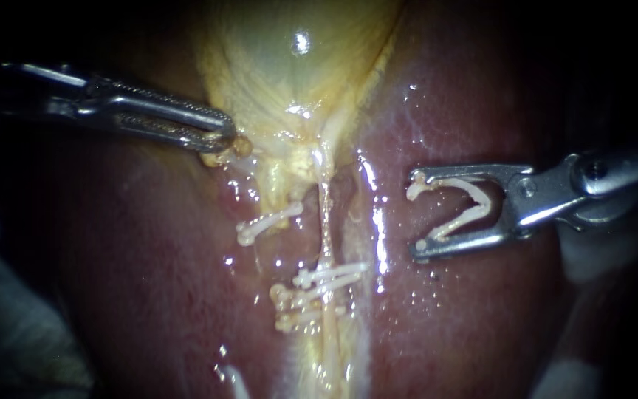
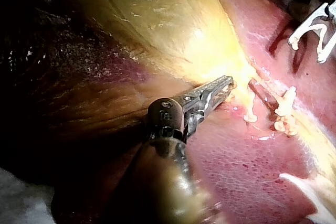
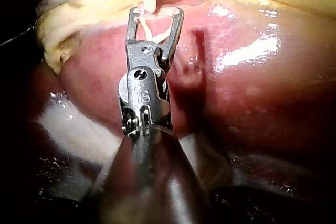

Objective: Clipping third clip right tube

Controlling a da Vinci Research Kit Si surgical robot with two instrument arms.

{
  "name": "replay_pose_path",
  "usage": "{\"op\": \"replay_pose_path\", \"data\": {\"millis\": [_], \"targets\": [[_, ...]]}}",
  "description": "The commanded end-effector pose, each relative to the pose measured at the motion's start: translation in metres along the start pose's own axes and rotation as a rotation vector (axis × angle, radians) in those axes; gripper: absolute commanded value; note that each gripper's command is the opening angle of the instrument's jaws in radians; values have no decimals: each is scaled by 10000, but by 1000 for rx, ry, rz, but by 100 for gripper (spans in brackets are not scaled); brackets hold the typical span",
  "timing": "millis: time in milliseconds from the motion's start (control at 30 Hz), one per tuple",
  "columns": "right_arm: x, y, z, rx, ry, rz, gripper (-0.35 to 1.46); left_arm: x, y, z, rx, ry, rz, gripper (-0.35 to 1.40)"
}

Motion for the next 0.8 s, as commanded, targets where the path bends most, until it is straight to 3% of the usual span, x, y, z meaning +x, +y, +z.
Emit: {"op": "replay_pose_path", "data": {"millis": [33,100,367,567,800], "targets": [[0,0,0,3,0,0,50,1,1,-7,-3,-1,0,-35],[0,0,0,3,0,0,50,2,3,-18,-13,-5,-1,-35],[0,0,1,5,0,0,50,24,13,-77,24,15,-23,-35],[3,3,12,13,1,9,50,23,17,-76,29,21,-25,-35],[1,13,47,71,6,138,49,23,18,-76,30,21,-25,-35]]}}
